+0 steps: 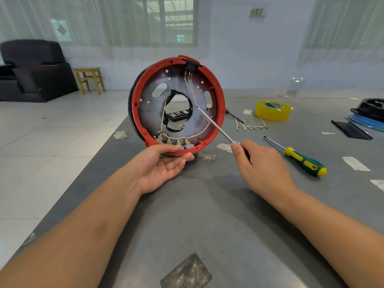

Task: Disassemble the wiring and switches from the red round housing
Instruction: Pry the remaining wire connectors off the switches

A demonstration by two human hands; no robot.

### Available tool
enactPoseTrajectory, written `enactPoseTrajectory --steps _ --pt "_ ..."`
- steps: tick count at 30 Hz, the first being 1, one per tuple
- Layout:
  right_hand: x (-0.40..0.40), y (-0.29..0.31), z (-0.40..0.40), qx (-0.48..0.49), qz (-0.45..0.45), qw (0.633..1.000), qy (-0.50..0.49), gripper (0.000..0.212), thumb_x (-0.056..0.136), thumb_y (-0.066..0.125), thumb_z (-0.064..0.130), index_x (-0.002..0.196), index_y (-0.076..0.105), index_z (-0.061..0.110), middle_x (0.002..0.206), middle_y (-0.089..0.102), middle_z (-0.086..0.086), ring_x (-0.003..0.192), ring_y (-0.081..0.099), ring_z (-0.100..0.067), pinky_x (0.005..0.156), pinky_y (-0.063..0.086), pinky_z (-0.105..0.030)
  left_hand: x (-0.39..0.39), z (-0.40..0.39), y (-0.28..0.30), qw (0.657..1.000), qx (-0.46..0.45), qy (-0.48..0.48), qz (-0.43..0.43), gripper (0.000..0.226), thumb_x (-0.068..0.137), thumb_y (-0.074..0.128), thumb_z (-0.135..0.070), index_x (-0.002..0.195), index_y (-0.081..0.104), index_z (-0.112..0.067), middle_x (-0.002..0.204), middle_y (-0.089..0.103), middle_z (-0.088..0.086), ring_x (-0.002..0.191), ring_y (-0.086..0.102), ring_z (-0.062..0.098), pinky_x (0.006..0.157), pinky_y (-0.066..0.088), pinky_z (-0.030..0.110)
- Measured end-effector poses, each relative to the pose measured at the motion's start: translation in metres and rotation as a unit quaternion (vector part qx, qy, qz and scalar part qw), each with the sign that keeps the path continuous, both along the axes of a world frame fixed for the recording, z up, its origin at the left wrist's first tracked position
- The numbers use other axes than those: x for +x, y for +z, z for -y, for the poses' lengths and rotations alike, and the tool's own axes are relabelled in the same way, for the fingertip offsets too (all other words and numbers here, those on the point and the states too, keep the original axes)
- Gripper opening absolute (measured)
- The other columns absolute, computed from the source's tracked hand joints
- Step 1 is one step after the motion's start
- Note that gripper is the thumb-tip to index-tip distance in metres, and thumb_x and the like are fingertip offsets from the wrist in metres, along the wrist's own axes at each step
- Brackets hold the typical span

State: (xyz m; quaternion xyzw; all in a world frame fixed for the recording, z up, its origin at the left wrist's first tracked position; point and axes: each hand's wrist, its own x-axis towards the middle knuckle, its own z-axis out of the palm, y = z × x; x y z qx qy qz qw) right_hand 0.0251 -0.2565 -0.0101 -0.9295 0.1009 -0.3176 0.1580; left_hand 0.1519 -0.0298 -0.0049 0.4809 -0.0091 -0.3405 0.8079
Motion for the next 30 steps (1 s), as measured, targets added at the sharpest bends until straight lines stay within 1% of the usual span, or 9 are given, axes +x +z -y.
enactPoseTrajectory --steps 3,6,9,13,17,20,24,27,30 --pt "0.003 0.001 -0.001 0.026 0.007 1.000 -0.010 0.045 0.105 0.032 0.055 0.076 0.048 0.024 0.063 0.054 0.005 0.063 0.053 -0.021 0.052 0.041 -0.038 -0.001 0.000 0.001 1.000 -0.010 0.007 -0.006 0.018 0.093 0.068 -0.002 0.109 0.072 0.005 0.115 0.073 0.034 0.094 0.080 0.031 0.067 0.065 0.029" --pt "0.009 0.008 -0.001 0.176 0.032 0.984 0.004 0.049 0.106 0.034 0.055 0.077 0.051 0.018 0.064 0.055 0.002 0.067 0.055 -0.026 0.060 0.045 -0.044 -0.001 0.001 0.000 1.000 -0.013 0.014 -0.007 0.026 0.094 0.067 -0.003 0.118 0.069 0.005 0.115 0.073 0.034 0.090 0.081 0.030 0.067 0.065 0.029" --pt "0.016 0.013 -0.004 0.421 0.026 0.906 0.023 0.047 0.101 0.046 0.059 0.086 0.053 0.014 0.060 0.057 0.005 0.057 0.057 -0.020 0.062 0.050 -0.045 -0.003 0.003 0.001 1.000 -0.020 0.014 -0.009 0.025 0.092 0.068 -0.003 0.116 0.070 0.005 0.115 0.073 0.034 0.094 0.080 0.031 0.067 0.065 0.030" --pt "0.024 0.008 -0.013 0.603 -0.006 0.795 0.060 0.049 0.089 0.070 0.056 0.100 0.054 0.011 0.095 0.063 -0.001 0.054 0.063 -0.011 0.059 0.052 -0.031 -0.010 0.011 0.002 0.998 -0.053 -0.011 -0.022 0.044 0.084 0.073 -0.005 0.125 0.067 0.009 0.118 0.071 0.035 0.094 0.080 0.032 0.071 0.066 0.031" --pt "0.030 0.005 -0.016 0.672 0.010 0.730 0.127 0.057 0.076 0.083 0.050 0.105 0.054 0.011 0.100 0.073 -0.001 0.072 0.074 -0.017 0.057 0.053 -0.026 -0.020 0.021 0.003 0.996 -0.062 -0.064 -0.025 0.037 0.080 0.078 -0.009 0.111 0.076 0.012 0.119 0.071 0.036 0.095 0.080 0.033 0.068 0.066 0.033" --pt "0.029 0.006 -0.013 0.689 0.023 0.702 0.181 0.057 0.074 0.083 0.045 0.110 0.064 0.005 0.100 0.079 -0.007 0.073 0.073 -0.017 0.054 0.052 -0.022 -0.024 0.025 0.000 0.994 -0.065 -0.082 -0.031 0.047 0.081 0.079 -0.013 0.121 0.071 0.011 0.122 0.071 0.034 0.101 0.079 0.033 0.068 0.066 0.034" --pt "0.027 0.003 -0.010 0.681 0.039 0.708 0.184 0.064 0.075 0.085 0.039 0.121 0.060 0.001 0.099 0.077 -0.012 0.068 0.067 -0.014 0.058 0.055 -0.024 -0.026 0.024 0.001 0.994 -0.043 -0.097 -0.022 0.052 0.081 0.082 -0.017 0.125 0.068 0.005 0.124 0.072 0.030 0.109 0.076 0.034 0.068 0.065 0.034" --pt "0.027 0.003 -0.008 0.676 0.051 0.713 0.177 0.047 0.085 0.080 0.029 0.118 0.061 0.002 0.091 0.072 -0.012 0.064 0.061 -0.014 0.056 0.052 -0.024 -0.024 0.019 0.004 0.994 0.002 -0.112 -0.007 0.056 0.078 0.086 -0.024 0.124 0.072 0.004 0.122 0.072 0.031 0.100 0.079 0.032 0.068 0.066 0.034" --pt "0.027 0.003 -0.005 0.673 0.062 0.715 0.177 0.034 0.088 0.074 0.023 0.113 0.057 0.006 0.081 0.067 -0.010 0.061 0.055 -0.015 0.054 0.048 -0.025 -0.019 0.010 0.010 0.990 0.034 -0.133 0.018 0.049 0.078 0.086 -0.035 0.111 0.081 0.001 0.121 0.072 0.031 0.090 0.080 0.027 0.069 0.066 0.032"
